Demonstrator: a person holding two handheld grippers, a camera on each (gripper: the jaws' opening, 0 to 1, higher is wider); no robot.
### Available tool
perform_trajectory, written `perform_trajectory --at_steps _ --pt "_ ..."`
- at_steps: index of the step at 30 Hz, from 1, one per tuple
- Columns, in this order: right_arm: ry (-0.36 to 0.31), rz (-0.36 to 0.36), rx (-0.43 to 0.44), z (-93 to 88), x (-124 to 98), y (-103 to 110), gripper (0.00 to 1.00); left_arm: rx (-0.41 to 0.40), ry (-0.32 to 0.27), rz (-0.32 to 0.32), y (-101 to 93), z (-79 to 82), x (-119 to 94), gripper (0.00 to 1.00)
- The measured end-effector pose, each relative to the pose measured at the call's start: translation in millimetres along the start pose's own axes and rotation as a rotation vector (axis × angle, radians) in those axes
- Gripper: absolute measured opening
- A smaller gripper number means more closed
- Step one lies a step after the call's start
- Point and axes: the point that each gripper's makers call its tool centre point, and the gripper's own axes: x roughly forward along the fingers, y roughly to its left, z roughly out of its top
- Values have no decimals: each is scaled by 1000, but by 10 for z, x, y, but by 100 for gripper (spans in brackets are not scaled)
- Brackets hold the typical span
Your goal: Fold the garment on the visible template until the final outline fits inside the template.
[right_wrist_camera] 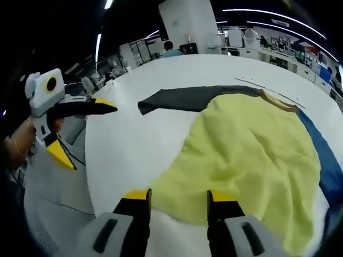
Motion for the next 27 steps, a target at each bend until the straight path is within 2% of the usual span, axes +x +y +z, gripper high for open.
perform_trajectory --at_steps 5,13,21,27 --pt "-45 -39 38 24 -182 -125 47 -35 0 11 -45 4 73 77" --pt "-91 -125 99 -56 -527 -451 49 -87 23 20 -128 -50 258 69" --pt "-113 -227 178 -262 -863 -834 49 -171 39 43 -180 -104 472 58" --pt "-122 -298 235 -435 -1087 -1090 47 -193 56 44 -269 -156 630 51"
